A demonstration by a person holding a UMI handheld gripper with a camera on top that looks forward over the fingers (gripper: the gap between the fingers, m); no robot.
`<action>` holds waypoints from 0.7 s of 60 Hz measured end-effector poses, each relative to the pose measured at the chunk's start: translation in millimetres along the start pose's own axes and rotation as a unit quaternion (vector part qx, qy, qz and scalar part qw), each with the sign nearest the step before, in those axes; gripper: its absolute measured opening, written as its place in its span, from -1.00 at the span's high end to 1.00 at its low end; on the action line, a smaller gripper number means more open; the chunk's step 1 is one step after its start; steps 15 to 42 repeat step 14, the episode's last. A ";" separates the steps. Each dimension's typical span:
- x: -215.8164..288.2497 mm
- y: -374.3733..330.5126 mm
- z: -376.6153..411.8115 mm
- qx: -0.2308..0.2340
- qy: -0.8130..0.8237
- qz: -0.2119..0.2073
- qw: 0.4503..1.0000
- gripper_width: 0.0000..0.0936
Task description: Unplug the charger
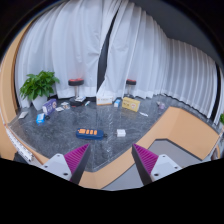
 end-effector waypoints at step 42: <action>-6.8 -42.8 11.2 -0.008 -0.009 0.000 1.000 -0.83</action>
Point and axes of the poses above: the point between the fingertips, and its own axes, seen from behind it with the camera up: z to the left, x up, y forward, the way the camera looks, the point moved 6 cm from there along -y, backward, against the way the camera looks, and after that the axes turned 5 degrees about -z, right-handed, at the moved point
